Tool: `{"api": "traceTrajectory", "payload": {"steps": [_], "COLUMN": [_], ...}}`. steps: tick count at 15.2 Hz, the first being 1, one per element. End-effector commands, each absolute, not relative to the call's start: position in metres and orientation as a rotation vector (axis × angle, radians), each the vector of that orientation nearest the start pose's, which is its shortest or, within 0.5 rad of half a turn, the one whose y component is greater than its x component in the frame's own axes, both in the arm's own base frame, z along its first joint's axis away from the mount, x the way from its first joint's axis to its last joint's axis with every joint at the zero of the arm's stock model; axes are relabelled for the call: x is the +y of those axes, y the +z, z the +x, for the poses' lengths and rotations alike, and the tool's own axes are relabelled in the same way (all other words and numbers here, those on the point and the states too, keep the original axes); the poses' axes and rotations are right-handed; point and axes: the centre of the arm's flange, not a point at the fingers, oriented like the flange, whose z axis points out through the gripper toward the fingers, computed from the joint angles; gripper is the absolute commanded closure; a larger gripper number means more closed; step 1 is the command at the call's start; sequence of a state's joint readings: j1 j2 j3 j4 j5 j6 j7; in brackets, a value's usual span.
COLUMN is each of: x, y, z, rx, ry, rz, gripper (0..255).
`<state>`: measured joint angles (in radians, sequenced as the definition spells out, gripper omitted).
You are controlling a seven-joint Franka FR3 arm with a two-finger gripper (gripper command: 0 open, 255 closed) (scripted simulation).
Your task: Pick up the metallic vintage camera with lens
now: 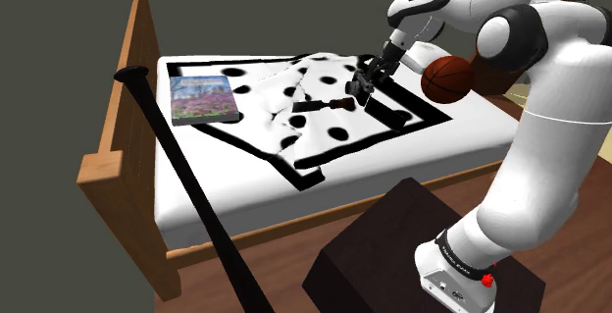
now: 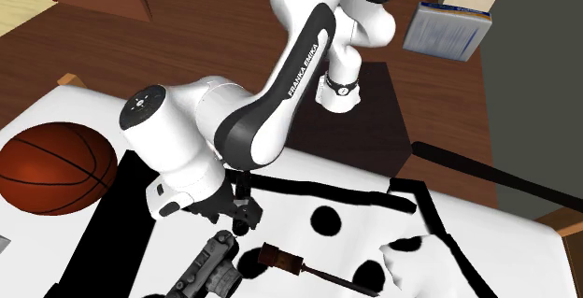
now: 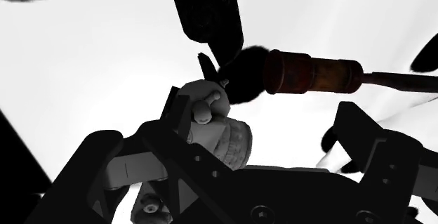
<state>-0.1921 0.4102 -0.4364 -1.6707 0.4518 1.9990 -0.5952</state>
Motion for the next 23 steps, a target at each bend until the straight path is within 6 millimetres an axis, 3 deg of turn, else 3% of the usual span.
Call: {"api": "traceTrajectory", "payload": {"steps": [1, 4, 11, 13, 14, 23], "x": [-0.355, -0.376, -0.376, -0.376, -0.376, -0.376], "y": [0.366, 0.347, 0.307, 0.307, 0.307, 0.307], "z": [0.576, 0.589, 0.589, 0.589, 0.589, 0.589], "rx": [0.306, 0.321, 0.321, 0.321, 0.321, 0.321], "ry": [-0.152, -0.141, -0.141, -0.141, -0.141, -0.141], "rz": [-2.905, -2.9, -2.9, -2.9, -2.9, -2.9], "gripper": [0, 0, 0, 0, 255, 255]}}
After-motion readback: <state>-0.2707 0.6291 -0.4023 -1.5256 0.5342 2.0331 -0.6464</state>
